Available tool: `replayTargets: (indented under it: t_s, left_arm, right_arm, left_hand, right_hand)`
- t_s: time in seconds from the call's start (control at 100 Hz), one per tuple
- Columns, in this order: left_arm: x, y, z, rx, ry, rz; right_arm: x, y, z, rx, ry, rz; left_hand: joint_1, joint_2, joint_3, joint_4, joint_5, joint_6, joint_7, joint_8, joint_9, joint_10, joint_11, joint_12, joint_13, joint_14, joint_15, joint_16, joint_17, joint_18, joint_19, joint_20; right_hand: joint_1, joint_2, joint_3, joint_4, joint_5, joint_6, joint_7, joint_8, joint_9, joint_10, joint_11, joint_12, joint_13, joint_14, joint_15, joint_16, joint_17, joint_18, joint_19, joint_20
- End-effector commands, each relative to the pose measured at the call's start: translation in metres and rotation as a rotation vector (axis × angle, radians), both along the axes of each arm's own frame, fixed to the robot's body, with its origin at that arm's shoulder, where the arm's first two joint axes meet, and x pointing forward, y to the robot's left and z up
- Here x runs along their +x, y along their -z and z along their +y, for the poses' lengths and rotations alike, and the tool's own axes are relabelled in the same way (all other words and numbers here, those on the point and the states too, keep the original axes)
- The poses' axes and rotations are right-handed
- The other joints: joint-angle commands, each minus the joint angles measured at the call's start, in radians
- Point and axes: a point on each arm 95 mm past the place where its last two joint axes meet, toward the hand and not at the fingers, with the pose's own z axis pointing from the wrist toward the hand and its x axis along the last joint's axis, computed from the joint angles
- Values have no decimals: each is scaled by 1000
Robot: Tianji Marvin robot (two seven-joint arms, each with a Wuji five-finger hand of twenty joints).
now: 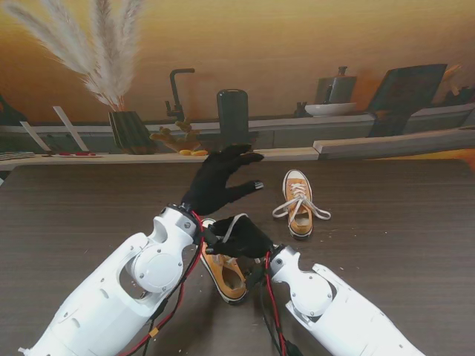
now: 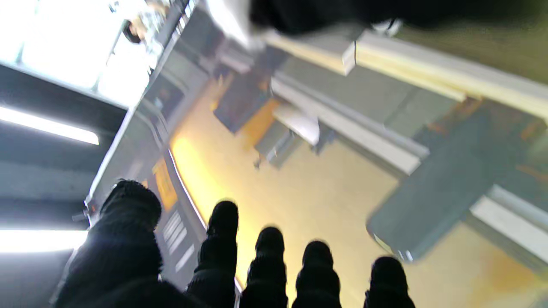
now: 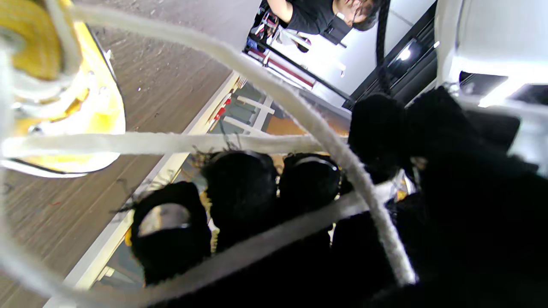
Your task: Tie the shoelaces into a bow on the shoes
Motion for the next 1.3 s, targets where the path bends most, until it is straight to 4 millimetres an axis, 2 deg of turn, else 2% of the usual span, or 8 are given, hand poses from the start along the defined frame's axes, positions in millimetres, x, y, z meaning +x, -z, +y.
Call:
replayTargets:
  t_s: [0.0,0.16,0.37,0.56,0.66,0.82,0.98,1.29]
  left_arm:
    - [-11,-1,6,-35,-21,-8]
    - [-29,-3,46,-157,-122,-79]
    - [-57,20,101,-146,-230,-137]
    - [-72,54,130,-133,-304,-83]
    - [-76,71,140,-101,-306,-30]
    - [-80,95,140,-65,-210,113]
    - [-79,111,125,-70,-125,194]
    - [-68,124,82,-112,-119,188]
  right_arm:
    - [-1,-1,-1,0,22,12]
    - [-2,-3,-5,25,87,32]
    - [-7,-12,-4,43,157,37]
    - [-10,-17,-1,47,166,34]
    - [-11,-19,1,51,170,32]
    - [-11,-20,0,38,169,25]
    - [-13,-21,1,29,171,14]
    - [-14,-24,2,-5,169,-50]
  left_hand:
    - [32,-3,30,21,66,-16,42,30,107,18,45,38,90,29,37,41,66,17,37,53]
    - [42,-56,132,18,190,-20,168,77,306,23,150,116,282,77,155,150,222,71,147,172]
    - [49,-97,212,-19,215,-32,215,74,363,20,192,144,327,82,239,191,209,66,328,231]
    - [171,-195,330,-40,216,-46,247,62,383,15,217,165,341,85,291,210,153,58,576,160]
    - [175,-238,494,-52,193,-52,235,60,360,4,207,161,324,78,283,203,134,53,609,115]
    - [68,-194,497,23,72,-17,102,17,240,-6,147,139,249,65,226,191,87,33,543,103]
    - [46,-256,414,11,-33,3,-1,-33,156,-12,110,129,208,50,190,190,67,15,481,110]
    - [93,-242,370,-9,-50,12,-23,-57,150,-13,135,154,226,45,220,230,88,1,492,162]
  right_hand:
    - [26,16,35,14,21,-41,5,13,-18,-37,9,19,32,10,0,-8,-2,-5,9,14]
    - [16,37,30,15,3,-32,-12,-20,2,-23,0,7,32,21,28,3,19,12,20,17]
    - [11,49,27,19,-7,-11,-10,-47,36,-9,-7,-9,31,26,68,21,60,34,34,13]
    - [5,49,36,17,-16,9,-11,-64,63,-4,-7,-18,31,26,113,42,106,40,63,5]
    - [4,48,40,17,-18,9,-10,-67,72,-2,-6,-19,31,23,126,48,119,41,70,0]
    - [11,39,51,17,-18,16,-7,-71,80,-4,0,-18,31,13,148,58,142,38,85,-10]
    - [7,36,62,14,-25,12,-8,-71,91,2,8,-15,31,3,187,75,180,31,116,-21]
    - [-2,62,55,12,-50,-9,-24,-63,133,-7,5,-17,31,-15,247,108,209,-19,200,-22]
